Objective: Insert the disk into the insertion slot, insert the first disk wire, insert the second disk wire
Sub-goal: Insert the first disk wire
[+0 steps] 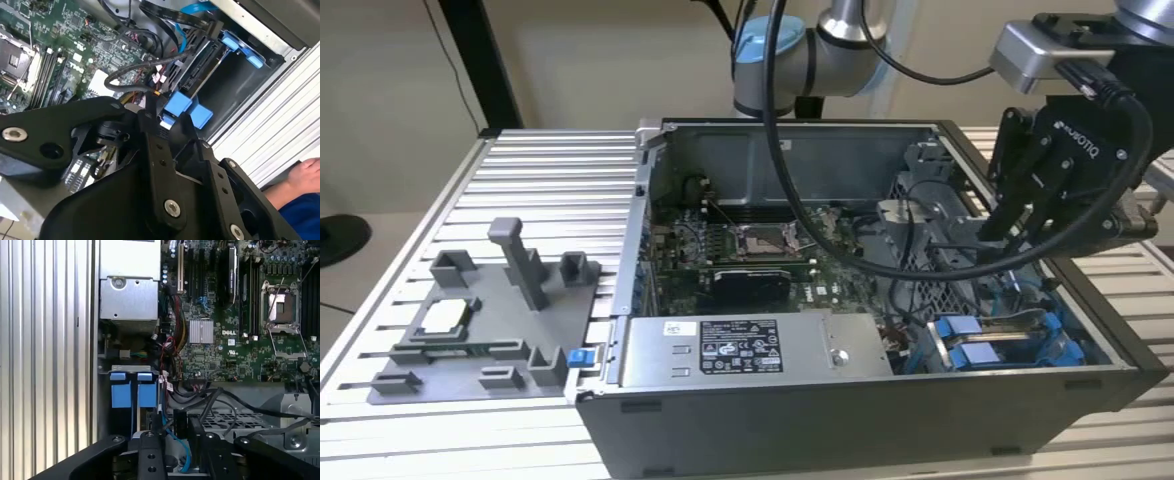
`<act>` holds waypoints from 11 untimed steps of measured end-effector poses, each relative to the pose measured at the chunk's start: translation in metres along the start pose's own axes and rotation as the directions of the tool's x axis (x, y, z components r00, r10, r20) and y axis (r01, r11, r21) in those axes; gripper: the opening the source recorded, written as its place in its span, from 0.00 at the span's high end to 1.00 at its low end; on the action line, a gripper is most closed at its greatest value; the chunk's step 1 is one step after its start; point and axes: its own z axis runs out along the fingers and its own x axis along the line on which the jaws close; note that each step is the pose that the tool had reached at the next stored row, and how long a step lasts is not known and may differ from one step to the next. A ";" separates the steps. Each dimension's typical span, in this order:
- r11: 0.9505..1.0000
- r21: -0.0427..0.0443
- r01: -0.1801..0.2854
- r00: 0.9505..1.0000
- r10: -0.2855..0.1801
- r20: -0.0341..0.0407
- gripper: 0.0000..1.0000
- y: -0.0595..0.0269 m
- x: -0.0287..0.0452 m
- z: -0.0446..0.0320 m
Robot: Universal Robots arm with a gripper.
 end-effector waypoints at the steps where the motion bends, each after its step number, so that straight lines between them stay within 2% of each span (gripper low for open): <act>1: 1.000 0.001 0.000 1.000 0.000 0.000 0.00 0.0003 -0.0026 0.0008; 3: 1.000 0.004 0.000 1.000 0.000 -0.002 0.00 0.0007 -0.0079 0.0033; 5: 1.000 0.007 0.000 1.000 0.000 -0.008 0.00 0.0009 -0.0100 0.0058; 7: 1.000 0.008 -0.001 1.000 0.001 -0.021 0.00 0.0008 -0.0099 0.0068; 9: 1.000 0.009 -0.002 0.999 0.002 -0.039 0.00 0.0009 -0.0099 0.0073; 10: 1.000 0.009 -0.002 0.999 0.002 -0.043 0.00 0.0008 -0.0098 0.0076; 11: 1.000 0.009 -0.002 0.999 0.002 -0.045 0.00 0.0008 -0.0098 0.0079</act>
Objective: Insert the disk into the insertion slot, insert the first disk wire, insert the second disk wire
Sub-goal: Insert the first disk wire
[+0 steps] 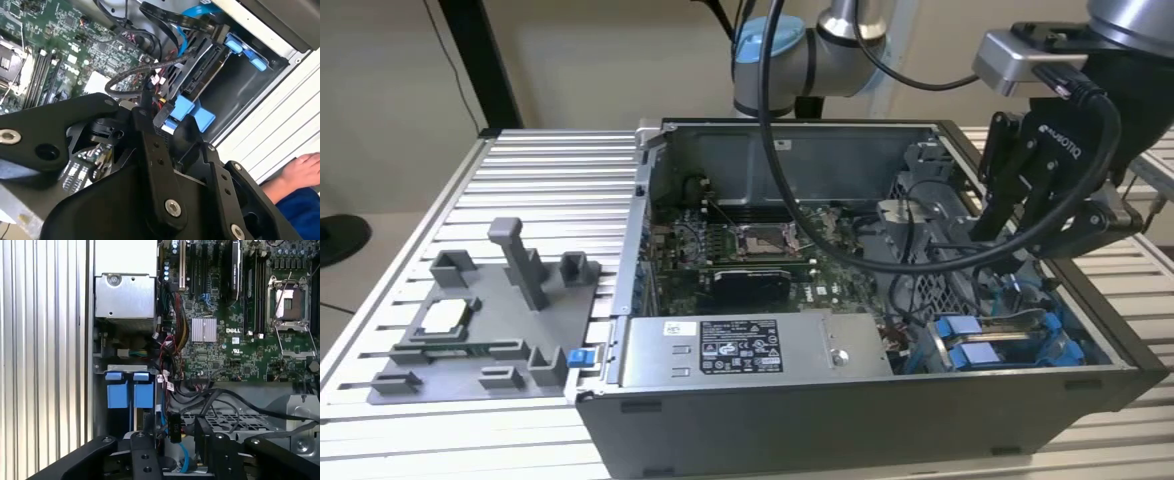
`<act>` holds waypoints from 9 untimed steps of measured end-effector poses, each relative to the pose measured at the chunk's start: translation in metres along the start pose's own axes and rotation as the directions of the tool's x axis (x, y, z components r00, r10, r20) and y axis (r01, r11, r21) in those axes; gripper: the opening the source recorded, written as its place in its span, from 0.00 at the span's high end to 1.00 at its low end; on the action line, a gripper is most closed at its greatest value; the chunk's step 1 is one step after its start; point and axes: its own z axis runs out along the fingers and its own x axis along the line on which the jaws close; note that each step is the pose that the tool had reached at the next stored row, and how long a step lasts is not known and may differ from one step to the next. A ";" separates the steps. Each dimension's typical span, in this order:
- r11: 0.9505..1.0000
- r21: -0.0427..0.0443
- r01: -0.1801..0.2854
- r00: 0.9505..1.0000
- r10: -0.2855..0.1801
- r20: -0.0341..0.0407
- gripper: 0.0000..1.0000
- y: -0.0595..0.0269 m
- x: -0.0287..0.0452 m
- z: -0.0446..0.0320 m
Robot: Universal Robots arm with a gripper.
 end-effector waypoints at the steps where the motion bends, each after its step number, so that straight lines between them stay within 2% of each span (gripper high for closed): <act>1: 1.000 0.000 0.000 1.000 0.000 -0.001 0.00 0.0000 0.0000 0.0002; 6: 1.000 0.004 -0.003 1.000 0.003 -0.001 0.00 0.0000 0.0000 0.0008; 9: 1.000 0.005 -0.007 1.000 0.007 -0.004 0.00 0.0012 0.0000 0.0014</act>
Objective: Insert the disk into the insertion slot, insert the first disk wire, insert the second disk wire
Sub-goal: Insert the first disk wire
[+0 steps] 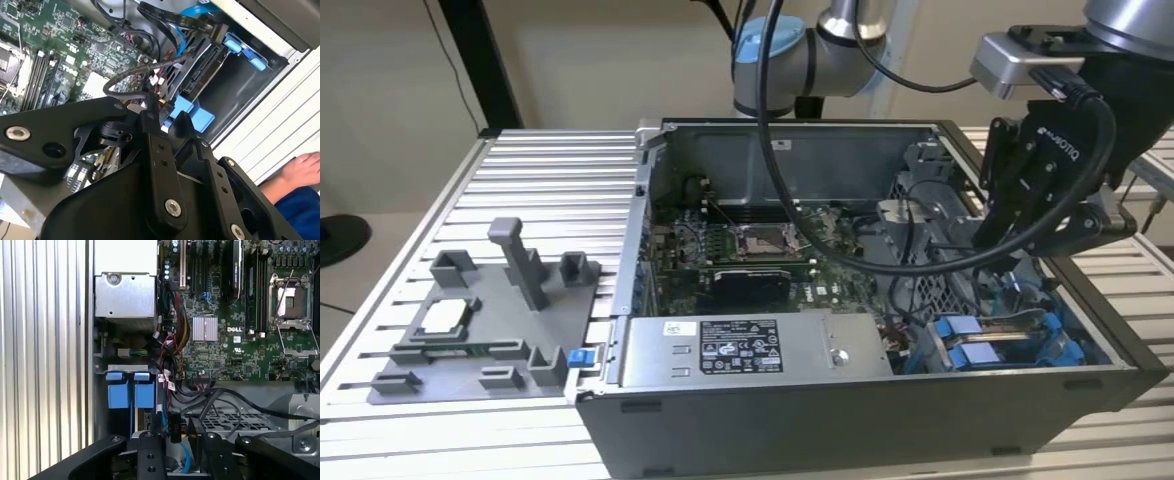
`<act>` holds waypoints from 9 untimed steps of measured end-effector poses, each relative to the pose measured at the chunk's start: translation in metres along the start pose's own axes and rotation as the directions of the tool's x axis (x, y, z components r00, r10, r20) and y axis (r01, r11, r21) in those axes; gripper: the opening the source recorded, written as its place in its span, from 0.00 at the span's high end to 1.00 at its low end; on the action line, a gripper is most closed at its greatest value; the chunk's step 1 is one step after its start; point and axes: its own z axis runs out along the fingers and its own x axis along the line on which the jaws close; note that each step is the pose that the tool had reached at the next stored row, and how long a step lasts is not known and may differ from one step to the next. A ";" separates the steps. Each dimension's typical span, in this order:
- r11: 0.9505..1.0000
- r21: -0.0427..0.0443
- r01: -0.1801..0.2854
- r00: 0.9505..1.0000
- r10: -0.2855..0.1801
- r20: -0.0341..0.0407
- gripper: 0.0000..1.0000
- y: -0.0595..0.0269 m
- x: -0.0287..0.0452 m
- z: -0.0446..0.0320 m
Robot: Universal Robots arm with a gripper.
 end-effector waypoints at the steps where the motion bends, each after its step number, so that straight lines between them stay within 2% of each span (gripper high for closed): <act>1: 1.000 0.000 -0.002 1.000 0.002 0.000 0.00 0.0006 0.0000 0.0003; 9: 1.000 0.006 -0.014 1.000 0.014 0.001 0.00 0.0021 0.0001 0.0012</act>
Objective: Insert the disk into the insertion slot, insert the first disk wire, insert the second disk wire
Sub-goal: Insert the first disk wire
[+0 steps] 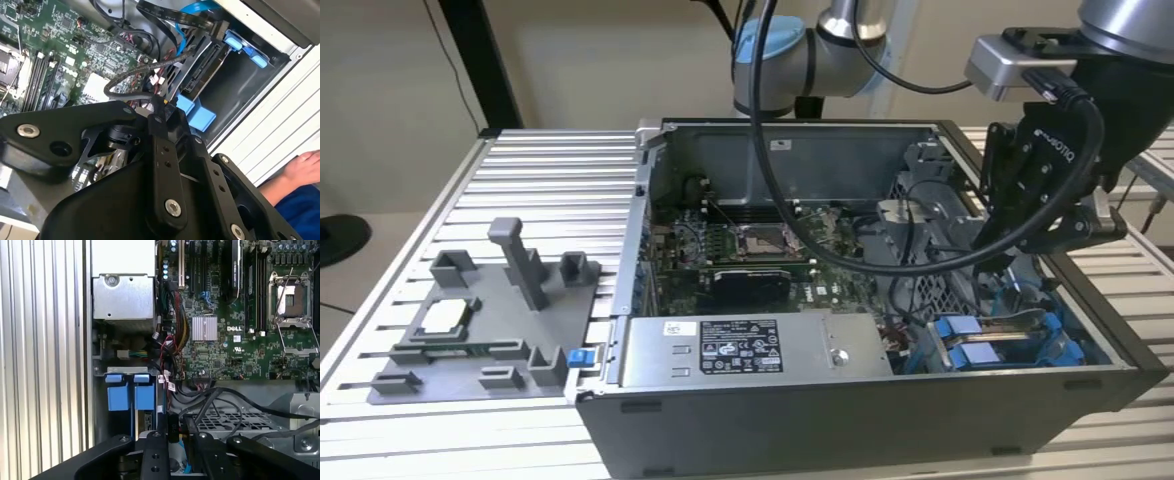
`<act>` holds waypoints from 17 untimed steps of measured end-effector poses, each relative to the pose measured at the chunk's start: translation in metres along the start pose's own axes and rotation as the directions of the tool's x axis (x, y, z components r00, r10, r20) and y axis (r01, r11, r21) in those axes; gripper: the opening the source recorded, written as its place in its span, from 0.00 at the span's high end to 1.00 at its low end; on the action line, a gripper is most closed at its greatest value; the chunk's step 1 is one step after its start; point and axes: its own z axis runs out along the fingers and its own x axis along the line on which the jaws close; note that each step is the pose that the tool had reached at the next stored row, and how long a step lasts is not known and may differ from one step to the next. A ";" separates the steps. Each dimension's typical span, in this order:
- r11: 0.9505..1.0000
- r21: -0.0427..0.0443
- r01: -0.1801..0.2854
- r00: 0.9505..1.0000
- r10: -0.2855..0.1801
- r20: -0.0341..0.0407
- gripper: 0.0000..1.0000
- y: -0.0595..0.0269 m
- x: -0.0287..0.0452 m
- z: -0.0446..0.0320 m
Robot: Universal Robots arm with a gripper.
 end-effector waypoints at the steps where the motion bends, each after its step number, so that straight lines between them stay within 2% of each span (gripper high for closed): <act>1: 1.000 0.000 0.000 1.000 0.000 0.000 0.00 0.0000 0.0000 0.0000; 15: 1.000 0.001 -0.001 1.000 0.001 0.000 0.00 0.0000 0.0000 0.0008; 16: 1.000 0.001 -0.001 1.000 0.001 0.000 1.00 0.0000 0.0000 0.0009; 17: 1.000 0.001 -0.001 1.000 0.001 0.000 1.00 0.0000 0.0000 0.0009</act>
